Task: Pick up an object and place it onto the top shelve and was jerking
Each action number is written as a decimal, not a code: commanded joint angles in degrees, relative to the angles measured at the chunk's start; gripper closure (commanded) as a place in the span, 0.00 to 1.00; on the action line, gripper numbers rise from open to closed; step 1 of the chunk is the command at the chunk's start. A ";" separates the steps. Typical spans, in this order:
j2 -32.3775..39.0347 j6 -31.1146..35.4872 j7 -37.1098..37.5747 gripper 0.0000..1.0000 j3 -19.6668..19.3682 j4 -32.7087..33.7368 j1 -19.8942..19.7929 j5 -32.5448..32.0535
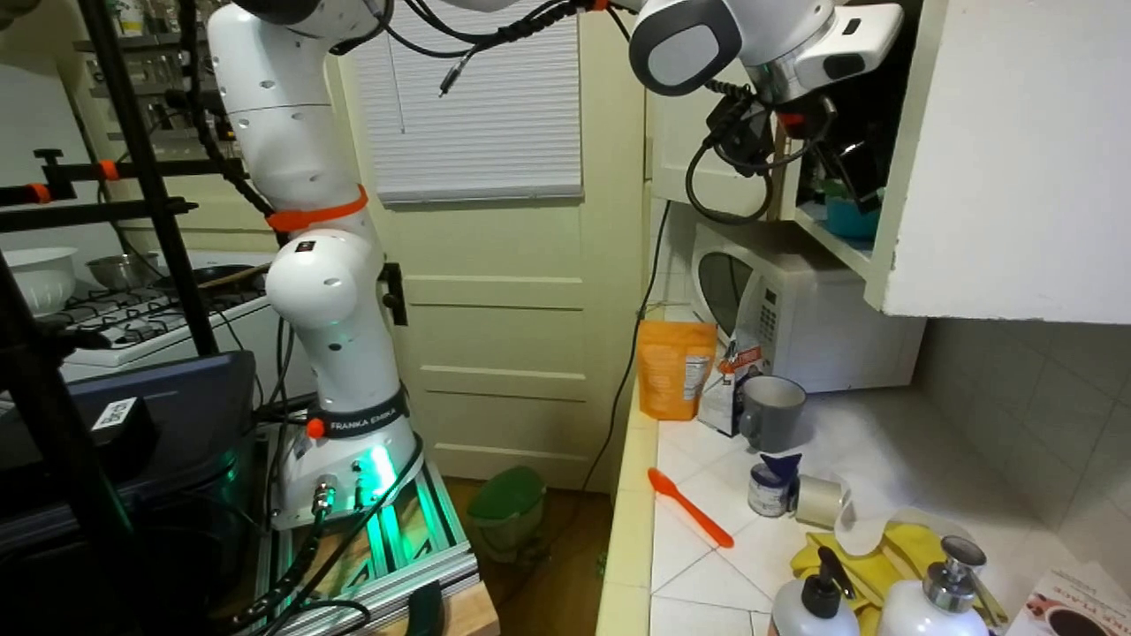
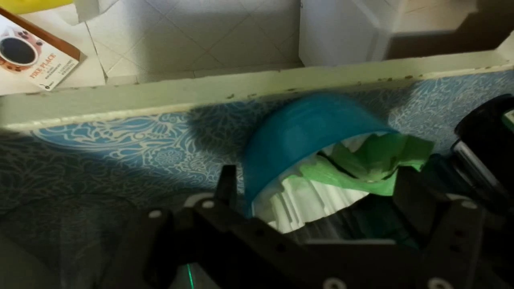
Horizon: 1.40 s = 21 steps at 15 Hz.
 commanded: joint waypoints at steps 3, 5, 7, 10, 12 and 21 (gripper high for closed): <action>-9.23 10.33 -10.97 0.00 -0.68 -11.96 3.03 1.31; -11.60 12.61 -14.56 0.00 -0.08 -14.70 3.07 3.27; -13.46 11.91 -14.60 0.00 0.01 -16.76 2.78 2.31; -15.91 7.31 -12.29 0.00 0.38 -18.98 1.11 -0.60; -17.98 2.23 -9.35 0.00 -2.39 -20.10 3.02 -4.68; -19.42 -7.45 -0.36 0.00 -3.14 -21.56 1.92 -14.19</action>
